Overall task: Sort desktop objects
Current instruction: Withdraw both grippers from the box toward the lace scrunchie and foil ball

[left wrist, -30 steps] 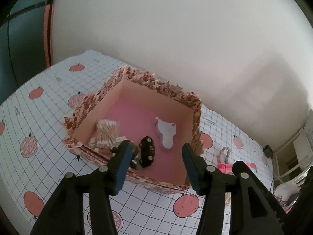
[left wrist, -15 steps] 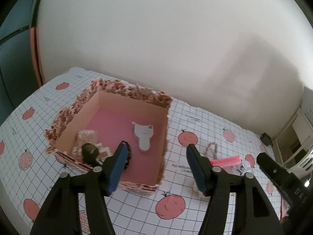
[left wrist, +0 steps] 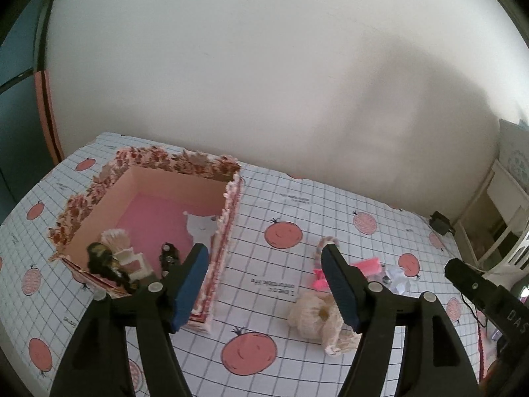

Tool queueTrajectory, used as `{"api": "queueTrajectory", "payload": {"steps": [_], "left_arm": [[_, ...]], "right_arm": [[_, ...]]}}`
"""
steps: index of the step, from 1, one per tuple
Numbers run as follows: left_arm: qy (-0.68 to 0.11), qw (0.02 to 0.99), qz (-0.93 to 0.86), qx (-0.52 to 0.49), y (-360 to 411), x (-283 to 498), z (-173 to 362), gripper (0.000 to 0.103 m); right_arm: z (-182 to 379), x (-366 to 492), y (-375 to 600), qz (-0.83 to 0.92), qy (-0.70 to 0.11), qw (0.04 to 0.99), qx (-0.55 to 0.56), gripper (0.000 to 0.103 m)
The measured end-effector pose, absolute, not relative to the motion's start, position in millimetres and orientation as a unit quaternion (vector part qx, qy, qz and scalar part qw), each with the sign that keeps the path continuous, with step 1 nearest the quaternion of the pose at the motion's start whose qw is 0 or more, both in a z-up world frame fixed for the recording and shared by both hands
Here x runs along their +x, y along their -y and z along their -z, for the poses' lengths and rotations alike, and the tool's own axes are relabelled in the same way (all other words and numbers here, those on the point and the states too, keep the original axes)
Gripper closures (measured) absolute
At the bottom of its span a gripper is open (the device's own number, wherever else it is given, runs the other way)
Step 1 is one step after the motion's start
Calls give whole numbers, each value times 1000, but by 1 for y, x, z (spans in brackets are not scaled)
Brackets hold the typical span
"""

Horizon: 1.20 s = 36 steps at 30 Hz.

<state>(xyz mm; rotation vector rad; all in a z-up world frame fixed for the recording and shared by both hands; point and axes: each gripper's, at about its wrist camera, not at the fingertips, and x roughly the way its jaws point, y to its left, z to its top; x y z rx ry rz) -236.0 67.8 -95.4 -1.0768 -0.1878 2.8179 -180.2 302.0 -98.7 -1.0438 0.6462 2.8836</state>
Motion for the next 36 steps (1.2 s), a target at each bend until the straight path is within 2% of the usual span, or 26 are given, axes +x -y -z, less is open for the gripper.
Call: {"api": "queueTrajectory", "payload": {"steps": [7,10,15,19,29,32,36], "left_arm": [[72,67,-924,-369,-84,-240,102,31],[77,71,-922,-372,-91,-242,104,31],[83,79,-914,-390,-102,-245,113,31],[70,86,-908,-404,-114,-249,124,31],[61,102,-884,-451,-127,-259,157,31],[60,111,-875,-467,-131,-261,167,31],[59,118,-860,-494,-136,-264,183,31]], "right_arm": [[109,-177,-329,-913,-223,27,-341,62],[114,-178,-338,-910,-229,40,-344,53],[124,-182,-349,-904,-237,54,-353,48],[135,-187,-354,-897,-245,60,-363,38],[167,-204,-349,-889,-231,61,-390,36],[178,-211,-348,-882,-243,54,-399,33],[195,-218,-347,-874,-248,51,-415,25]]}}
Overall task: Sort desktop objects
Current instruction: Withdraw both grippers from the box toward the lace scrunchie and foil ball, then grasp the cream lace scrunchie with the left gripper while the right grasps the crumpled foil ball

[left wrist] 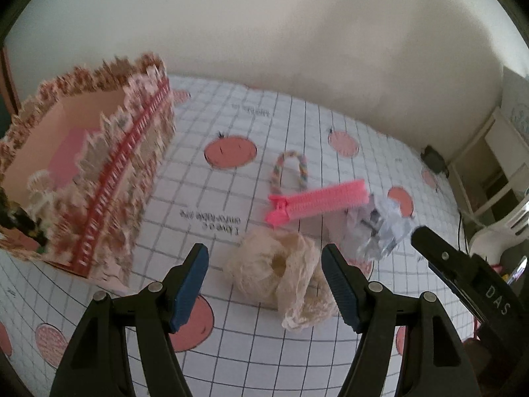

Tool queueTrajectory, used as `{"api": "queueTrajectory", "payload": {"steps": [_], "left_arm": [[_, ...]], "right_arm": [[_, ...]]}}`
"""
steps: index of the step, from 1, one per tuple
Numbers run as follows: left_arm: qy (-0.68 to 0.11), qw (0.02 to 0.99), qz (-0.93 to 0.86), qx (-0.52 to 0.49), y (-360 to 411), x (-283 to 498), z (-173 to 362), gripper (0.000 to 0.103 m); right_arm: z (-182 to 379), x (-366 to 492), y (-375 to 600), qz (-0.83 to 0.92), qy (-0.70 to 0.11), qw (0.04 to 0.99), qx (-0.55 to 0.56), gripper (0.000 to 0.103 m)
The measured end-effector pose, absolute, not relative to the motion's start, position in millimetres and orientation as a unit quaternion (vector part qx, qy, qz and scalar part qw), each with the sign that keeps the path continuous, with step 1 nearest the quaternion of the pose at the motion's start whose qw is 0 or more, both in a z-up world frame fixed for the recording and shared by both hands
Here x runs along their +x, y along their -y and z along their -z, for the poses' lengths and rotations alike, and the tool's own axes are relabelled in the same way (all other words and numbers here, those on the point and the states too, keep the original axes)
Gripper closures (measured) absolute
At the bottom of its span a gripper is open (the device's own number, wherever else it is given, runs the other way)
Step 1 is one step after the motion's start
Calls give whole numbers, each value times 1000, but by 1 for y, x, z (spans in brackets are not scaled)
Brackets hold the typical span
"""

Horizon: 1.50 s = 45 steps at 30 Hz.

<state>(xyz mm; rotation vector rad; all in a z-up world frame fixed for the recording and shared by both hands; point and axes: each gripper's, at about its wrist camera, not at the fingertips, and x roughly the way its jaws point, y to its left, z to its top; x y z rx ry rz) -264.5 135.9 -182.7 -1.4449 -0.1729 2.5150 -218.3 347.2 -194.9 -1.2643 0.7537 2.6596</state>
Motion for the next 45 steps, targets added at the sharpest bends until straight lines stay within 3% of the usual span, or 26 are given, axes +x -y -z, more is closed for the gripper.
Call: {"api": "queueTrajectory", "payload": {"steps": [4,7,36,45], "left_arm": [[79,128,-846,-511,-140,-266,196,30],[80,133,-842,-518,-146,-267,205,20],[38,117,-831,-543,-152,-280,237,21],[40,119,-832,-540,-152,-278,236,28]], "right_arm": [[206,-223,-352,-866,-266,53,-419,19],[213,-228,-352,-864,-259,54,-428,16],[248,-255,-339,-859,-275,54,-428,16],[249,-261,-350,-855,-312,48,-412,16]]}}
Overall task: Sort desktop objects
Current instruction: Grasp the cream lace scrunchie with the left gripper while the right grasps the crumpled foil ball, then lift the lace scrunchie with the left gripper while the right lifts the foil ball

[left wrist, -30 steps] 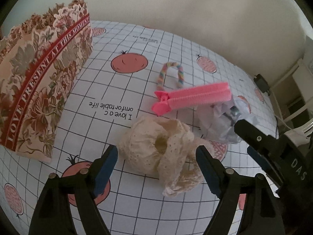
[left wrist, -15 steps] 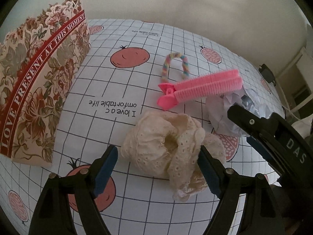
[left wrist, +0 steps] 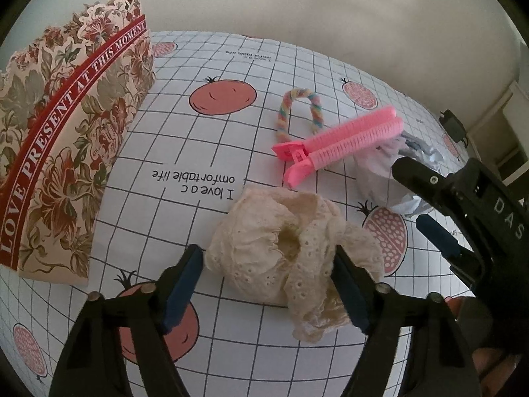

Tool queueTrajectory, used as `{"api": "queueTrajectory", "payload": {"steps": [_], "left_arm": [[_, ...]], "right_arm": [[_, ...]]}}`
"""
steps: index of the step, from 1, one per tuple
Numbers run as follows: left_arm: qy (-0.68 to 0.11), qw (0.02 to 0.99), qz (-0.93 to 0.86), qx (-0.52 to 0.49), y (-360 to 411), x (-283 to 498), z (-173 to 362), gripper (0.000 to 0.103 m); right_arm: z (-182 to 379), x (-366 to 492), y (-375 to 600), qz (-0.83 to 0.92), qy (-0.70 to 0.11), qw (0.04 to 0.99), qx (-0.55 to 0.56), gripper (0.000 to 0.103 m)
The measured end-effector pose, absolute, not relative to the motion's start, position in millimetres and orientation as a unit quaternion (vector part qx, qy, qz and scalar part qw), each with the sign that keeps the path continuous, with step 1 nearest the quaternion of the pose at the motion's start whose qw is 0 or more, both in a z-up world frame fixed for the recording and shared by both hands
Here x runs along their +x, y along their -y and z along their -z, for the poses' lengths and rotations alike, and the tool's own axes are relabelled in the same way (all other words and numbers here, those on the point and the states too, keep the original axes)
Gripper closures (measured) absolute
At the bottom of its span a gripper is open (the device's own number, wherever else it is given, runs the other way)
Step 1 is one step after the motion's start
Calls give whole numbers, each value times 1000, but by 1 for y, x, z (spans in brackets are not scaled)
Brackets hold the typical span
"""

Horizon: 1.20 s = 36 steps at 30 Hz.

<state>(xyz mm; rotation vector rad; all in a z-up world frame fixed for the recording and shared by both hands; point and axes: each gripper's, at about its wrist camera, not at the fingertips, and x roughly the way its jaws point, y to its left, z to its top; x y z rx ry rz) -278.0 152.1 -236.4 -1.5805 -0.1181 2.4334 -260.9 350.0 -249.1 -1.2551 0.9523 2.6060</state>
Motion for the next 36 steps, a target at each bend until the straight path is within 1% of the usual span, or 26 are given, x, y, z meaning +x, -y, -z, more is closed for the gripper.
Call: {"api": "queueTrajectory", "payload": {"steps": [2,3,4,5,9,14,16,21,26,28,30,36], "left_arm": [[42,117,-832,-541,-151,-278,237,28],[42,118,-831,-542,-151,-279,238,30],[42,119,-831,-542,-151,-278,237,34],[42,119,-831,-542,-151,-278,238,35],[42,120,-830,-543,-153,-278,237,36],[43,119,-829,-545,-155,-280,239,37],[43,120,-828,-545,-156,-281,239,39],[46,121,-826,-548,-159,-283,238,43],[53,121,-822,-553,-159,-287,239,45],[59,125,-820,-555,-159,-286,239,52],[62,129,-819,-555,-160,-286,238,54],[73,136,-819,-553,-158,-287,234,65]], "right_arm": [[252,-262,-352,-853,-320,48,-409,16],[253,-262,-352,-852,-324,49,-408,16],[254,-263,-353,-851,-329,48,-406,17],[254,-263,-354,-851,-333,47,-404,18],[254,-263,-359,-849,-346,47,-396,25],[257,-262,-363,-845,-365,46,-389,31],[257,-262,-363,-844,-366,45,-389,33],[251,-261,-361,-849,-362,44,-383,34],[249,-257,-367,-848,-366,53,-379,34],[247,-255,-369,-848,-368,57,-377,34],[242,-251,-371,-849,-368,62,-373,34],[224,-243,-376,-857,-355,79,-364,34]]}}
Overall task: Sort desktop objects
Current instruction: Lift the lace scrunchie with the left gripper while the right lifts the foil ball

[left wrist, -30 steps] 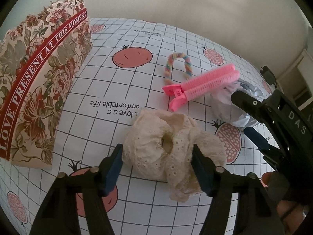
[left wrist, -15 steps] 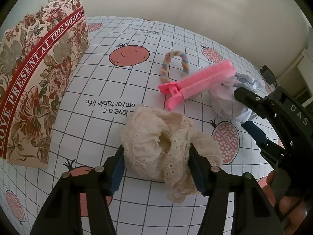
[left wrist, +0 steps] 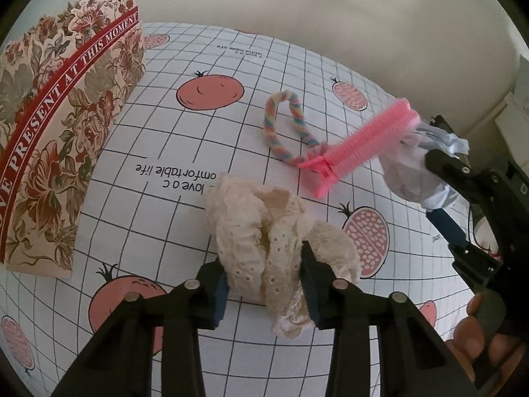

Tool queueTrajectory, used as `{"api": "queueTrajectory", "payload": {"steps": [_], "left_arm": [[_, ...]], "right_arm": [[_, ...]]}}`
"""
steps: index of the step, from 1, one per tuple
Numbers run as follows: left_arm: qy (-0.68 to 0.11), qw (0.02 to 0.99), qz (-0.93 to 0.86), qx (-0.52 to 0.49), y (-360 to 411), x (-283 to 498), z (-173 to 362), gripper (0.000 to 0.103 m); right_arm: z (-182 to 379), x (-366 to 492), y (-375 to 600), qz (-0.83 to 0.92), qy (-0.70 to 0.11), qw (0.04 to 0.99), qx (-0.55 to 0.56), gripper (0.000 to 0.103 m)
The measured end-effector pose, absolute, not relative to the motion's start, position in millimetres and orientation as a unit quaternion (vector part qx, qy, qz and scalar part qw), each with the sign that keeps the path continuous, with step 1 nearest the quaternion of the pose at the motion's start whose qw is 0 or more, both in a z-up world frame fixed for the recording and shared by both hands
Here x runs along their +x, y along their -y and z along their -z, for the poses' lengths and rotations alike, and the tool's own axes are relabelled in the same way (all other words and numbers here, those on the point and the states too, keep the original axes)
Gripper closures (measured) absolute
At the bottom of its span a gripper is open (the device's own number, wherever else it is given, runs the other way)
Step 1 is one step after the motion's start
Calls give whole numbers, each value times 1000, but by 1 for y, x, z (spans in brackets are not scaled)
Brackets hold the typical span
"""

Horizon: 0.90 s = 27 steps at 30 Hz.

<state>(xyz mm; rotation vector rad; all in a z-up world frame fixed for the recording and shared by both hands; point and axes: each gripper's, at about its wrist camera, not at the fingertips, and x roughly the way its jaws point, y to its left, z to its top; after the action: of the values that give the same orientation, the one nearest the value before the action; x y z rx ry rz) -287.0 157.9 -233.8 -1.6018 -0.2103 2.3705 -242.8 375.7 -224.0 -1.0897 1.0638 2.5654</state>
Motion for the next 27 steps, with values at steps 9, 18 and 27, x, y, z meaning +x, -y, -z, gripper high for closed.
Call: {"api": "queueTrajectory", "payload": {"steps": [9,18,27], "left_arm": [[89,143,-823,-543,-148,-291,220,74],[92,152,-827,-534,-144,-285,209,75],[98,150,-830,-529,-131,-286,196,75]], "right_arm": [[179,-228,-372,-886,-317,86,-327,34],[164,-224,-359,-890,-318,78,-319,34],[151,-213,-343,-895,-295,70,-327,34]]}}
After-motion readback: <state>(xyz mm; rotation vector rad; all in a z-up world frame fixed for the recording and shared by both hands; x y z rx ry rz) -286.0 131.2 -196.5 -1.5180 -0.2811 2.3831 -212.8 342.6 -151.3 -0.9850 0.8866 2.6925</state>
